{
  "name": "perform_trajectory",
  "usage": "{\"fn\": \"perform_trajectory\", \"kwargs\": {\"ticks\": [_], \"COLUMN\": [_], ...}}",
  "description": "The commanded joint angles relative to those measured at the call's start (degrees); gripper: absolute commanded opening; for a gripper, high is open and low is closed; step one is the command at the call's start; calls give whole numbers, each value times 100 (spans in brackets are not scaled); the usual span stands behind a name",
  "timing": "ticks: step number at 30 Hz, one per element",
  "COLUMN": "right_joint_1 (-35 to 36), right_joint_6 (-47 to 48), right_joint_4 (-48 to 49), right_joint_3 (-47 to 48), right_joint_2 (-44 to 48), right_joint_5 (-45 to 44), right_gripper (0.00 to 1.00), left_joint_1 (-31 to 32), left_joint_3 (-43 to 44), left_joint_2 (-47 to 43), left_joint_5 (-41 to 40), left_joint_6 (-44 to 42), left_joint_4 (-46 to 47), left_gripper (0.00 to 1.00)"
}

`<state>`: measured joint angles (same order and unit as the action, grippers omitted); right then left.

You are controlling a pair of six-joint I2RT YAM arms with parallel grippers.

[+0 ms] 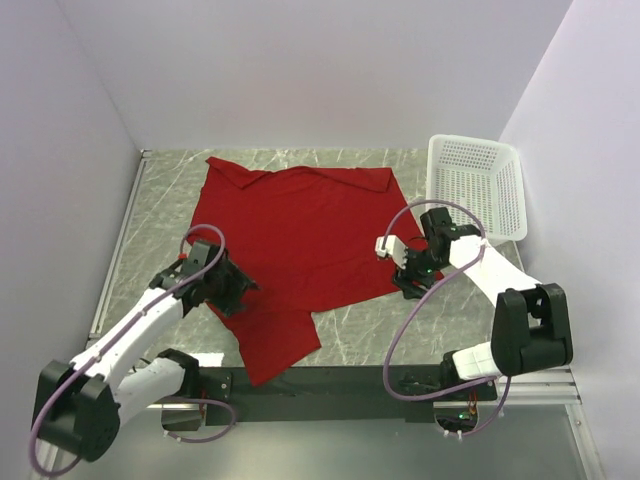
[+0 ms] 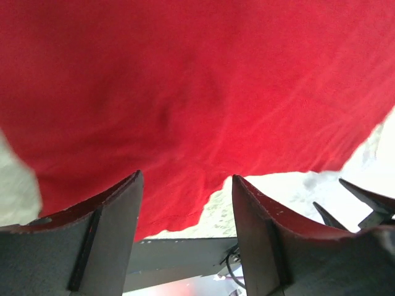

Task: Fold and stack the t-shirts
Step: Flatten the tshirt out

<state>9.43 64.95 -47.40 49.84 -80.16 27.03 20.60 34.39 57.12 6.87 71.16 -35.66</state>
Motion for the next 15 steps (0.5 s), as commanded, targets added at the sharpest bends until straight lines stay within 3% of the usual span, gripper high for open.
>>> {"fn": "perform_trajectory", "kwargs": {"ticks": [1,6,15], "right_joint_1": [-38,-38,-47], "right_joint_6": [-183,-544,-852], "right_joint_4": [502,916,1215], "right_joint_3": [-133,-133,201], "right_joint_2": [123,-113,-764], "right_joint_5": [-285,-496,-575], "right_gripper": [69,68,65], "left_joint_1": [198,357,489], "left_joint_3": [-81,-301,-196], "left_joint_2": [-324,-193,808], "left_joint_5": [-494,-582,-670], "left_joint_6": [775,1058,1129], "left_joint_4": [-713,-916,-811], "left_gripper": [64,63,55]}}
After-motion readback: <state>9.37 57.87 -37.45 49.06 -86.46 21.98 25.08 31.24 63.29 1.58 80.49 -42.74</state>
